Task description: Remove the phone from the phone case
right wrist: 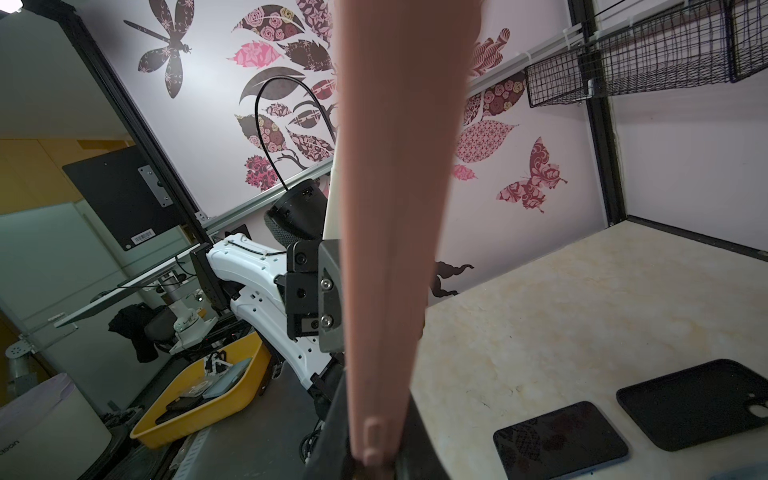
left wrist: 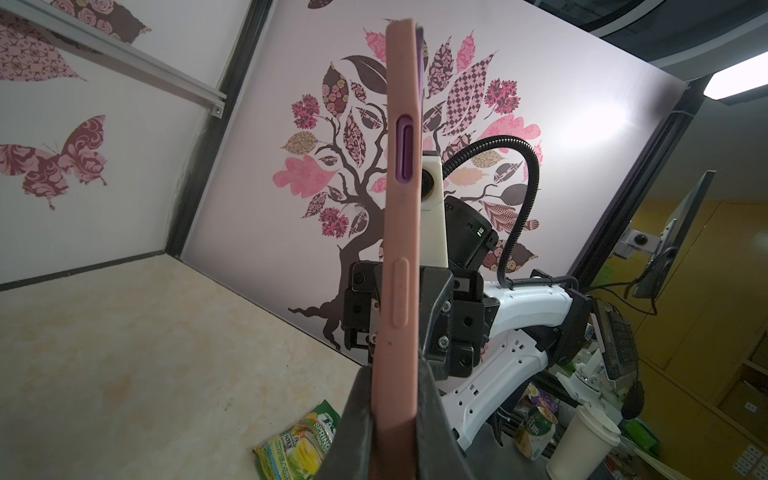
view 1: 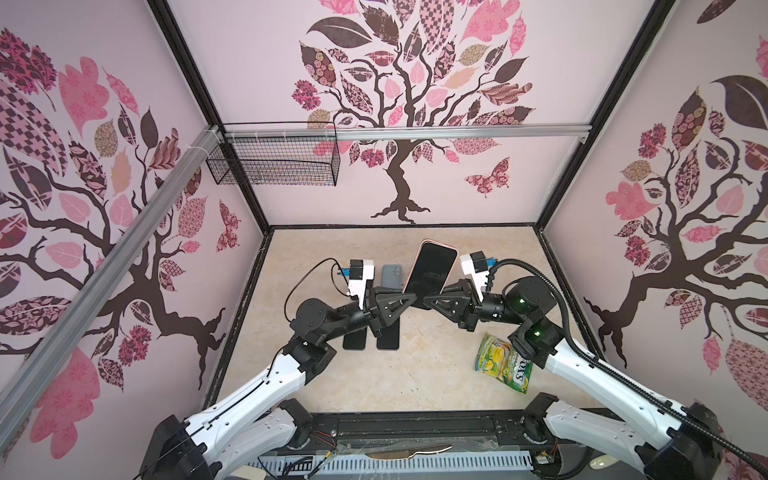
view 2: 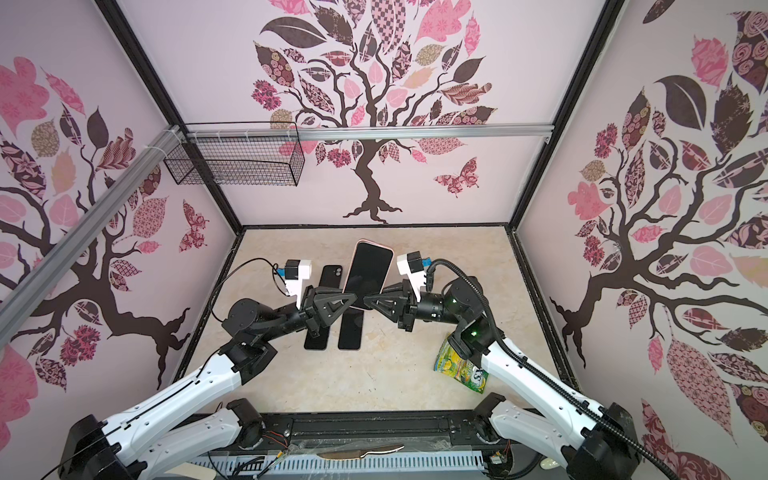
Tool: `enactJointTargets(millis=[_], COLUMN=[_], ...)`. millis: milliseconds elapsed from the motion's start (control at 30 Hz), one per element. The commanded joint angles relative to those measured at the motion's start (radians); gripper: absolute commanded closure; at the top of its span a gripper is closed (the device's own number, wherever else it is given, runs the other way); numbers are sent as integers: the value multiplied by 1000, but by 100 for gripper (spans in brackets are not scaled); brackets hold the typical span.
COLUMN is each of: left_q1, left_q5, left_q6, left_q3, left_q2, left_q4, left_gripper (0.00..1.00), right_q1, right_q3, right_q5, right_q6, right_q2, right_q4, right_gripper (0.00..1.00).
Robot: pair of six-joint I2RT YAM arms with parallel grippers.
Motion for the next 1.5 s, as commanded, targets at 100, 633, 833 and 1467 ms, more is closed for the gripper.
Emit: enactJointTargets(millis=[100,633,833,1467], left_q1=[-1,-1,-1,-1], left_q5=[-12,-145,-277,-242], left_q6=[12,256,378,716], left_q3=[60,164,237,306], left_q2=[27,-60,-102,-146], left_q4=[-66,-405,-583,-634], left_gripper=[100,70,35,32], right_q1=[23,22,22,22], right_q3=[51,75,74,153], right_q5=[-80,69,168,437], right_q6=[-130,-212,-289,-589], right_q2=[-24,-98,-143,-174], right_q4=[-119,-252,-345,-588], right_gripper=[88,100,100,100])
